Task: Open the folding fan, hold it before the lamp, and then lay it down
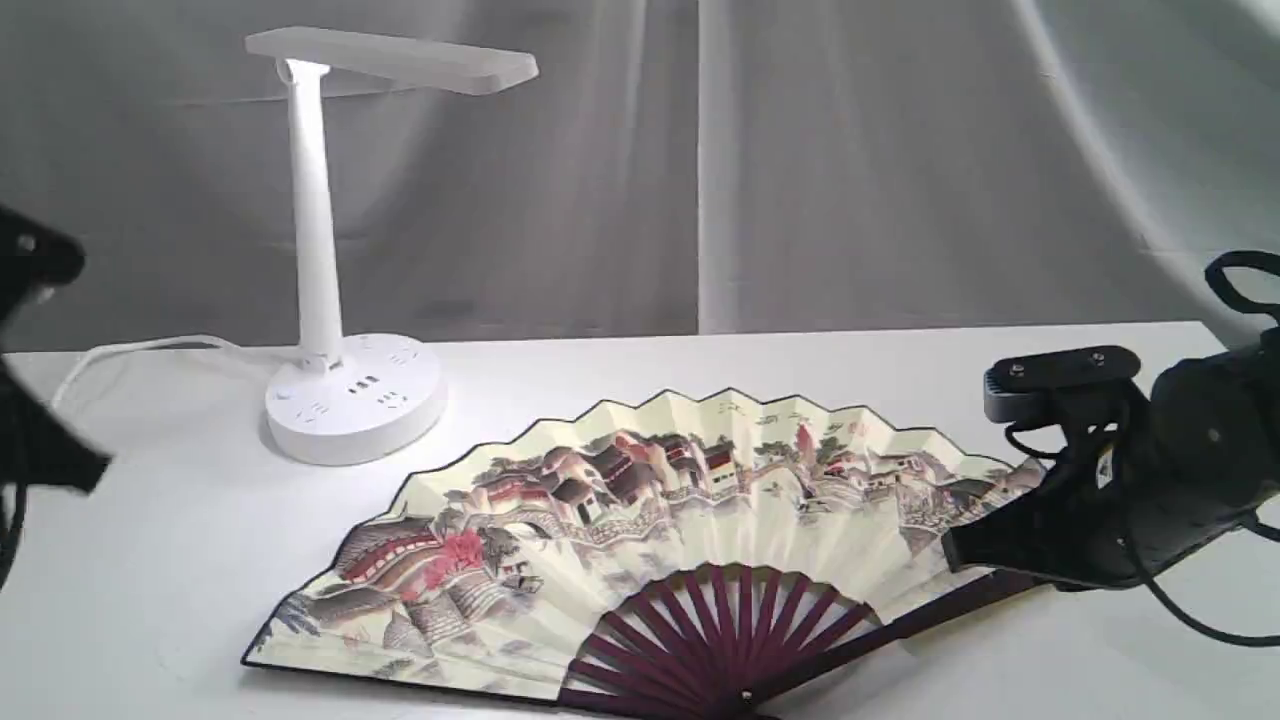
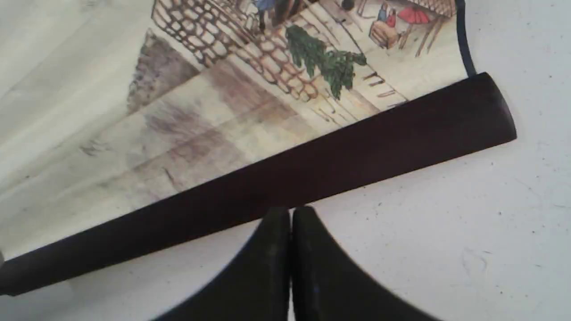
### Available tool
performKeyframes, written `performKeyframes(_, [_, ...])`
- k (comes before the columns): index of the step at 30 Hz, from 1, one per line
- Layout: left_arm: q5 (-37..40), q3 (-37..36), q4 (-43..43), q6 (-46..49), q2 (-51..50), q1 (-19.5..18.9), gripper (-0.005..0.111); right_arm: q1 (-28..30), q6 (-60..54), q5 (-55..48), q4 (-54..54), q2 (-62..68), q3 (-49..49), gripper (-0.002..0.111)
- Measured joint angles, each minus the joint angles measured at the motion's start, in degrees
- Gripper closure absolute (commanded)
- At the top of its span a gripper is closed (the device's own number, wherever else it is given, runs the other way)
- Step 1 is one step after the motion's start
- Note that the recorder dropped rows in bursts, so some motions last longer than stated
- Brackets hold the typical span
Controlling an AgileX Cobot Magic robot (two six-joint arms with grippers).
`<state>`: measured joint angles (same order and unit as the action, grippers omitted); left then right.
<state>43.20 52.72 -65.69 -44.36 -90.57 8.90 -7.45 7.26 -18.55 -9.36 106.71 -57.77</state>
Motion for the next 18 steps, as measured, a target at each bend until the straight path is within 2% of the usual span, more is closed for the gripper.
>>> performKeyframes(1, [3.04, 1.19, 3.83, 2.33, -1.04, -1.29, 0.107, 0.0, -0.11, 0.0, 0.0, 0.0, 0.0, 0.108])
performKeyframes(2, [8.08, 3.37, 12.2, 5.87, -2.96, -3.01, 0.107, 0.0, -0.11, 0.04, 0.0, 0.0, 0.0, 0.108])
performKeyframes(5, [14.74, 8.35, 33.03, 14.68, -6.32, -6.65, 0.107, 0.0, -0.2, 0.14, 0.1, 0.0, 0.0, 0.108])
performKeyframes(8, [18.6, 11.15, 47.04, 21.93, -7.41, -7.13, 0.107, 0.0, -0.2, 0.03, 0.42, 0.0, 0.0, 0.108])
performKeyframes(11, [20.29, 11.53, 54.63, 24.45, -5.44, -7.13, 0.107, 0.0, -0.2, 0.03, 0.68, 0.0, 0.0, 0.108])
performKeyframes(18, [21.4, 5.85, 60.71, 27.34, 10.22, -6.91, 0.107, 0.0, -0.23, 0.03, 0.88, 0.0, 0.0, 0.108])
